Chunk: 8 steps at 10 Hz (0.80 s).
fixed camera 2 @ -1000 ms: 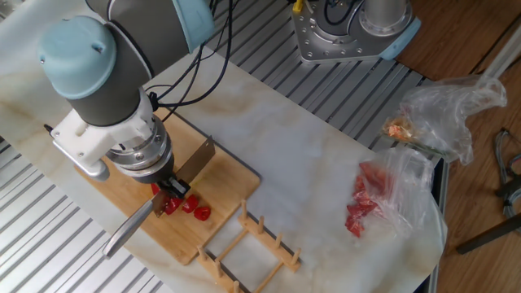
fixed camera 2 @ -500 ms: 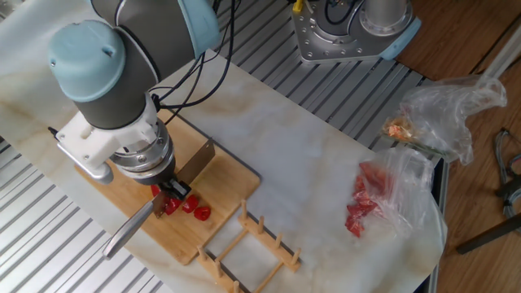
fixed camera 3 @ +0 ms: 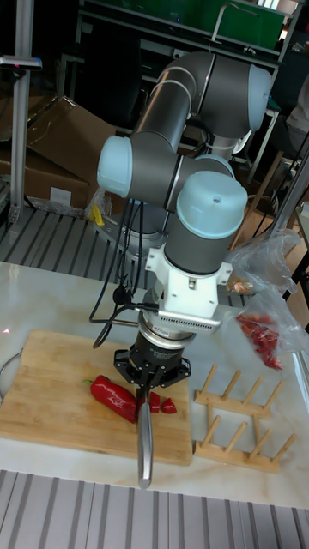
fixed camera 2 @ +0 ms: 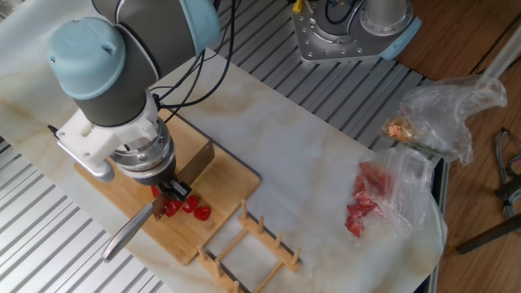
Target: Chop the chili peppers
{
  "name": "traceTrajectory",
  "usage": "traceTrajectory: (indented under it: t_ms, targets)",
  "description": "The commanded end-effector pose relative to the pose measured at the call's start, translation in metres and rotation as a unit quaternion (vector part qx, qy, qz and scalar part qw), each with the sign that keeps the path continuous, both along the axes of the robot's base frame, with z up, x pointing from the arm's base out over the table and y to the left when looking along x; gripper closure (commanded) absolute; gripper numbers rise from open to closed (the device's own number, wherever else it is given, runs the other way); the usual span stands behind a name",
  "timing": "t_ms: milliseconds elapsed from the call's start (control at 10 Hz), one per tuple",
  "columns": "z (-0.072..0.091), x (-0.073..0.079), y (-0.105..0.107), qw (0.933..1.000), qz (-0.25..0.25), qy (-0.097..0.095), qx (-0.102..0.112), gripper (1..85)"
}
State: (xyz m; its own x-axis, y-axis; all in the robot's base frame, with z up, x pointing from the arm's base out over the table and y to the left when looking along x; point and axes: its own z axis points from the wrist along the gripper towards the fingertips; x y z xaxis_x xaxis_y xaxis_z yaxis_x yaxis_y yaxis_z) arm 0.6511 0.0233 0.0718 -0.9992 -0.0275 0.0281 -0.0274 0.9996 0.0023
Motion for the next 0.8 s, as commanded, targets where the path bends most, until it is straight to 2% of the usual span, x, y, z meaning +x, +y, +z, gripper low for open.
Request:
traceTrajectory:
  t_ms: [0, 300, 700]
  targets:
    - [0.005, 0.004, 0.000, 0.9999, 0.007, -0.010, 0.000, 84.3]
    - [0.001, 0.007, 0.006, 0.9999, 0.006, -0.011, 0.008, 84.3]
    - [0.018, 0.007, 0.026, 0.9996, 0.008, -0.008, 0.027, 84.3]
